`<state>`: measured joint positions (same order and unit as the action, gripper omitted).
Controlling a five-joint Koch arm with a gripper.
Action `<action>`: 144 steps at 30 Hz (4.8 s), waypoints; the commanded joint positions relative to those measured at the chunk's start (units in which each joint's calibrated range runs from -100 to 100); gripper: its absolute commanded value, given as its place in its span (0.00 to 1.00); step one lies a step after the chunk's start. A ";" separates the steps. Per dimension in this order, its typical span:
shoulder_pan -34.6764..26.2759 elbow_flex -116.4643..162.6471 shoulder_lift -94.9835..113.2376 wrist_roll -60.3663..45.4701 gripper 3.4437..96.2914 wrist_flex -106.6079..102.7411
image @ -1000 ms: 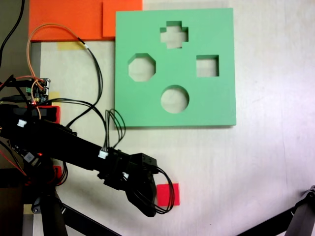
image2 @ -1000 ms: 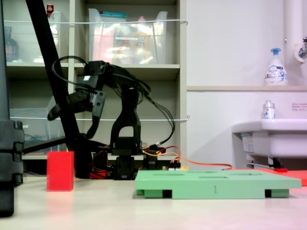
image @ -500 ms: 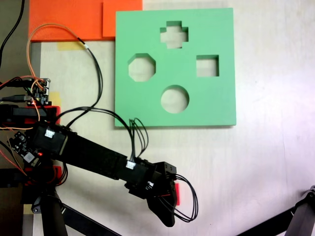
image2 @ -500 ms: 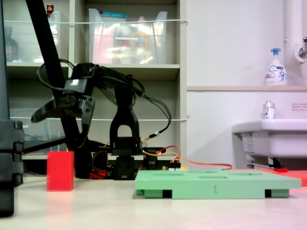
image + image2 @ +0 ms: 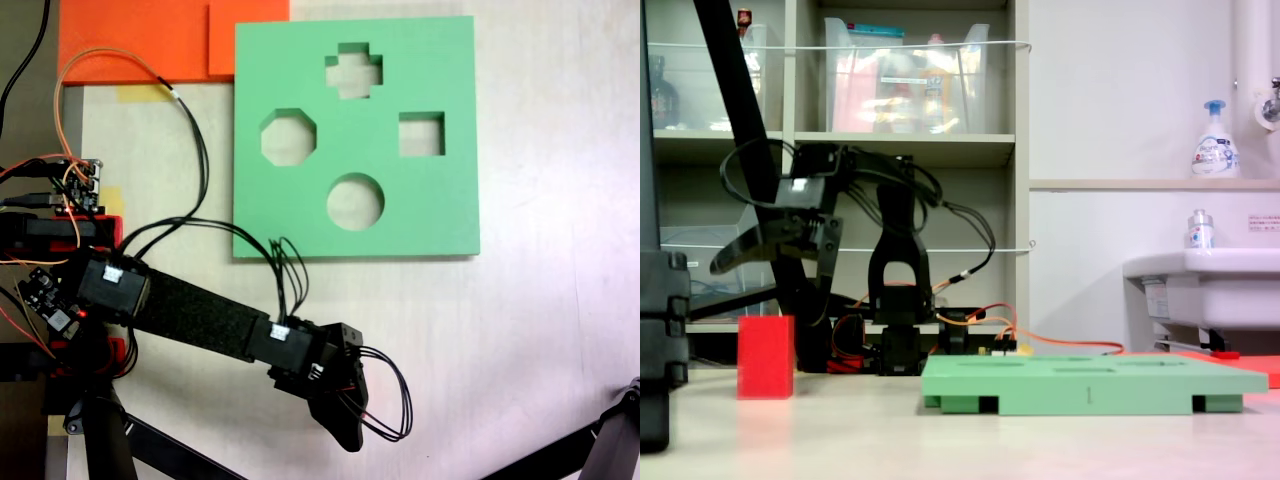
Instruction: Put the square block into the corresponding hole
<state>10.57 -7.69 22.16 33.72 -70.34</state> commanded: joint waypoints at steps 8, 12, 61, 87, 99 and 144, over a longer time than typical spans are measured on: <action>0.20 6.40 2.98 -0.54 0.82 3.75; 0.34 8.49 4.24 -0.59 0.82 4.14; -0.63 22.45 20.72 -1.37 0.79 8.47; 1.81 12.18 2.70 -3.61 0.79 10.59; 2.25 9.49 -4.70 -3.66 0.79 11.07; 3.32 7.89 -8.75 -3.91 0.44 11.36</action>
<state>13.41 1.22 13.54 30.40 -60.84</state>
